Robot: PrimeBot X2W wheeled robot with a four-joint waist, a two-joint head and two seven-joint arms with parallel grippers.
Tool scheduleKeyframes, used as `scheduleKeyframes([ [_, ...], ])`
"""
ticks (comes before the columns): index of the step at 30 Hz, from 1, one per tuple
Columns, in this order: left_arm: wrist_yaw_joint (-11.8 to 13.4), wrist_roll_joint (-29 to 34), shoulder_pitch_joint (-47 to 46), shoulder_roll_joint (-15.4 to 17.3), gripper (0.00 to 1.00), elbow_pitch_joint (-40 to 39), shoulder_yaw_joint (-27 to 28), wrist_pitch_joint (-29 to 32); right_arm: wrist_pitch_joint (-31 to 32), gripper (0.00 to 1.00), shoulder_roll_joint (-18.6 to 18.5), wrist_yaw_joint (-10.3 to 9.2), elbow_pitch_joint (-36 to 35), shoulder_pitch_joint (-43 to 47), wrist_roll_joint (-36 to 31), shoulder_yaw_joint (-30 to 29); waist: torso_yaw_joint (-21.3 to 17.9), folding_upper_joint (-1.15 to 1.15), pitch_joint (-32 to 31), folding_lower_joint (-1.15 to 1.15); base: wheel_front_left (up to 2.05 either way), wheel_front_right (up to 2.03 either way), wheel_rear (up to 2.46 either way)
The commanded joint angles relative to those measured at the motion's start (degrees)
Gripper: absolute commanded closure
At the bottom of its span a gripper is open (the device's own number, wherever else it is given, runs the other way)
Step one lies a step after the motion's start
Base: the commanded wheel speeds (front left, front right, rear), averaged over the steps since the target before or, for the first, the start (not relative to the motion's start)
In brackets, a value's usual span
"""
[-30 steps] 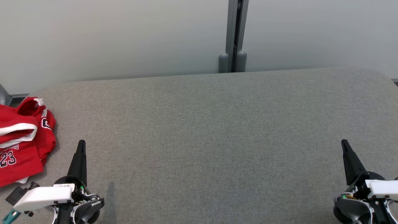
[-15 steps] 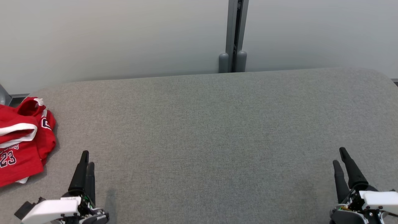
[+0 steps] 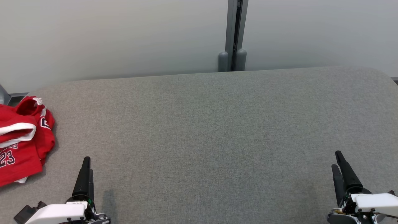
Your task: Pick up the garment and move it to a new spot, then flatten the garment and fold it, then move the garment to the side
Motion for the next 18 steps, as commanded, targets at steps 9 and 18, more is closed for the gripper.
scheduleKeyframes([
  [9,0.0,9.0,-1.4,0.8,0.0,-0.5,0.1,-2.6,-2.7,0.0,-0.6,0.04,-1.1,-1.7,-8.7,0.6,-0.1,0.0,0.2,0.0,0.0,0.0,0.0],
  [18,0.0,17.7,-1.5,0.9,0.0,-0.3,0.2,-4.4,-4.6,0.0,-0.8,0.05,-1.1,-1.8,-17.9,1.4,0.0,0.0,0.4,0.0,0.0,0.0,0.0],
])
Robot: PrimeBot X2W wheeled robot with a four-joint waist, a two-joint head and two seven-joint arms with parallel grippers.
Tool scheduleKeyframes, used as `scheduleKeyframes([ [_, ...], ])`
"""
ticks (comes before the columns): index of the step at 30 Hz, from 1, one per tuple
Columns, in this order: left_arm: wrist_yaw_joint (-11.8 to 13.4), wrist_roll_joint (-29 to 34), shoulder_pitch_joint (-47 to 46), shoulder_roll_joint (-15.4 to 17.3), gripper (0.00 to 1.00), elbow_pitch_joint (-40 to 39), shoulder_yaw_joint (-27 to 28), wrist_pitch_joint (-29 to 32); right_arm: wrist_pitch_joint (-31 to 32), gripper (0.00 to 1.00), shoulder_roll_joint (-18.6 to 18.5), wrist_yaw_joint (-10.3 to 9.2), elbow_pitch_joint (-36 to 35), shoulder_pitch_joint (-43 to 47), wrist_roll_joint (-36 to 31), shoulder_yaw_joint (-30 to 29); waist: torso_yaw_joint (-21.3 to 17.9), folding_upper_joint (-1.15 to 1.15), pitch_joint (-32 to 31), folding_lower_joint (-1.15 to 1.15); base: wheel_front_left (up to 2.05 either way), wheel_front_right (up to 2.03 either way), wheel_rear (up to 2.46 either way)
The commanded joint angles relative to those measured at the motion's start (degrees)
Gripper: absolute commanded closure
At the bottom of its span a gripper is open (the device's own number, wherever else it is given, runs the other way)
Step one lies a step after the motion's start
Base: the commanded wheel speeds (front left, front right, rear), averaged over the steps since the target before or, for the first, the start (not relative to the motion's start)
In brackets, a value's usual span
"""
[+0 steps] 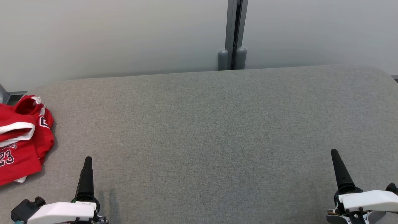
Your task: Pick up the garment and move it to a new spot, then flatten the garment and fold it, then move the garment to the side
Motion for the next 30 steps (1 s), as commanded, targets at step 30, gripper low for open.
scheduleKeyframes([
  [30,5.2,34.2,0.0,1.0,0.0,0.5,-4.1,-6.0,-6.2,0.0,-0.4,0.09,1.4,-1.0,-32.1,1.1,0.0,0.0,0.1,0.0,0.0,0.0,0.0],
])
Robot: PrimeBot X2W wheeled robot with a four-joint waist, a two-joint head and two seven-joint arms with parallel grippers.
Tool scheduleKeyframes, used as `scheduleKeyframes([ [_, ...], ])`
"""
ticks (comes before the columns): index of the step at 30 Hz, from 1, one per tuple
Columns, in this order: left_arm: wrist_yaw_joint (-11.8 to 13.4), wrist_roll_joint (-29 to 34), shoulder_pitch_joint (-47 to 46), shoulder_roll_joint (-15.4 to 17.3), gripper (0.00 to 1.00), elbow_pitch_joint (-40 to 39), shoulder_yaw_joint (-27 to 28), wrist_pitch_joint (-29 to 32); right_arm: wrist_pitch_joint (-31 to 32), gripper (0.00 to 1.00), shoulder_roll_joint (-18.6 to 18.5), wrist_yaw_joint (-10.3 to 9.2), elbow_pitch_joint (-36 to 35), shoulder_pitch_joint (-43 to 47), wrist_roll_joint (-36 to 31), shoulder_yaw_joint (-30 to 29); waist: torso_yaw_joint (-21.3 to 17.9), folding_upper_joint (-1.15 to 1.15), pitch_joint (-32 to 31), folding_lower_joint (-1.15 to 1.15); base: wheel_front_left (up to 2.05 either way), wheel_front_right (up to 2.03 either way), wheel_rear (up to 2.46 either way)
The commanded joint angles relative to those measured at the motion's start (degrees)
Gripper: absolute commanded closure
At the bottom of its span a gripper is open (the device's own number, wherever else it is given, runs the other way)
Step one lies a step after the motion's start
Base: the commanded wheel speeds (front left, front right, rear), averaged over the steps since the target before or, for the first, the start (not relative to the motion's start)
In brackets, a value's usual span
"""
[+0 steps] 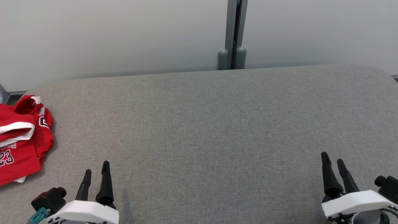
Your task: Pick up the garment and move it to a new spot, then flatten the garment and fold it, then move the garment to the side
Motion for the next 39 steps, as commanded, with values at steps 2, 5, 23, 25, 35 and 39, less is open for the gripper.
scheduleKeyframes([
  [2,0.6,3.3,-0.3,0.5,0.0,-0.4,-0.2,-0.8,-1.0,0.0,-0.5,0.08,-0.2,-0.8,-3.2,0.0,0.0,0.0,0.1,0.0,0.0,0.0,0.0],
  [5,0.8,5.7,-0.3,0.5,0.0,-0.2,-0.5,-1.2,-1.5,0.0,-0.5,0.09,-0.2,-0.7,-5.3,0.1,0.0,0.0,0.1,0.0,0.0,0.0,0.0],
  [23,2.5,17.1,0.4,0.6,0.0,1.3,-1.9,-3.9,-4.1,0.0,-0.7,0.1,0.6,-0.6,-16.1,1.0,-0.1,0.0,0.3,0.0,0.0,0.0,0.0],
  [25,2.6,18.0,0.6,0.7,0.0,1.5,-1.9,-4.0,-4.4,0.0,-0.7,0.11,1.0,-0.6,-16.9,1.0,-0.1,0.0,0.3,0.0,0.0,0.0,0.0],
  [35,3.6,22.8,1.3,0.7,0.0,1.4,-2.0,-5.3,-5.6,0.0,-0.8,0.12,1.7,-0.7,-21.8,0.8,-0.1,0.0,0.3,0.0,0.0,0.0,0.0],
  [39,3.9,24.6,1.5,0.7,0.0,1.0,-2.1,-5.9,-6.1,0.0,-0.8,0.12,1.6,-0.7,-23.4,0.9,-0.1,0.0,0.3,0.0,0.0,0.0,0.0],
])
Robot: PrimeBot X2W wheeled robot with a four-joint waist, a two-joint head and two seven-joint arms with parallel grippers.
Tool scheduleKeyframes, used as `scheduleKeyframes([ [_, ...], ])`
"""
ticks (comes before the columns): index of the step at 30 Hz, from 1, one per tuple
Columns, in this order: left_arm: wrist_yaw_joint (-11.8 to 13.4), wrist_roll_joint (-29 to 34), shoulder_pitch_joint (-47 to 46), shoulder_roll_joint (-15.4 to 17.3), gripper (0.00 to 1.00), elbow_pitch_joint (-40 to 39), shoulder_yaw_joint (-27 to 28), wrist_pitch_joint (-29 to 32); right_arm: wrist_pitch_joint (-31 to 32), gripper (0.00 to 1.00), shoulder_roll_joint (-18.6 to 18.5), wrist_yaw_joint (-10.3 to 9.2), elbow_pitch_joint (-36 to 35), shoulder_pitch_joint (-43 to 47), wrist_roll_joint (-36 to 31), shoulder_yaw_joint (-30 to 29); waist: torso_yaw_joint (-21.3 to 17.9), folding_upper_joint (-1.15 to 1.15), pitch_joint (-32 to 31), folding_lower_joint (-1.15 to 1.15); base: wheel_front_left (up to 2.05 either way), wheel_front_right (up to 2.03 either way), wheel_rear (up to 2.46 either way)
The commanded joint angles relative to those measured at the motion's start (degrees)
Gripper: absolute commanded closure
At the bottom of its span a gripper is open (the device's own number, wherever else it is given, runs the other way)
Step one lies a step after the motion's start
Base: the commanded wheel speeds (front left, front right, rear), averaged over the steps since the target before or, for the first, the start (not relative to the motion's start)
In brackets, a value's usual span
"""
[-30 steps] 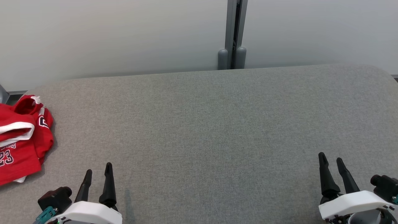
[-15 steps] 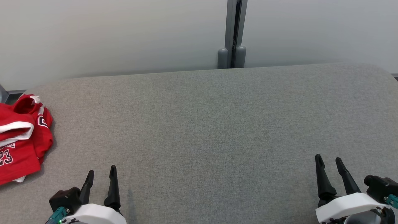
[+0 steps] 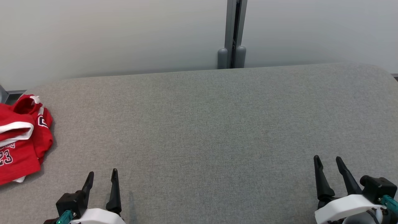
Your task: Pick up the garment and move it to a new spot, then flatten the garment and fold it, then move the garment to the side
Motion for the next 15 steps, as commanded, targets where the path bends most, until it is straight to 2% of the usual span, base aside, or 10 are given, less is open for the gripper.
scheduleKeyframes([
  [1,0.4,1.3,0.1,0.3,0.0,-0.6,0.0,-0.5,-0.6,0.0,-0.5,0.11,-0.1,-0.6,-1.2,0.0,0.0,0.0,0.0,0.0,0.0,0.0,0.0],
  [15,1.2,6.6,0.5,0.4,0.0,-2.6,0.6,-2.0,-2.1,0.0,-0.6,0.12,-1.6,-0.6,-6.5,-0.5,-0.3,0.0,0.1,0.0,0.0,0.0,0.0],
])
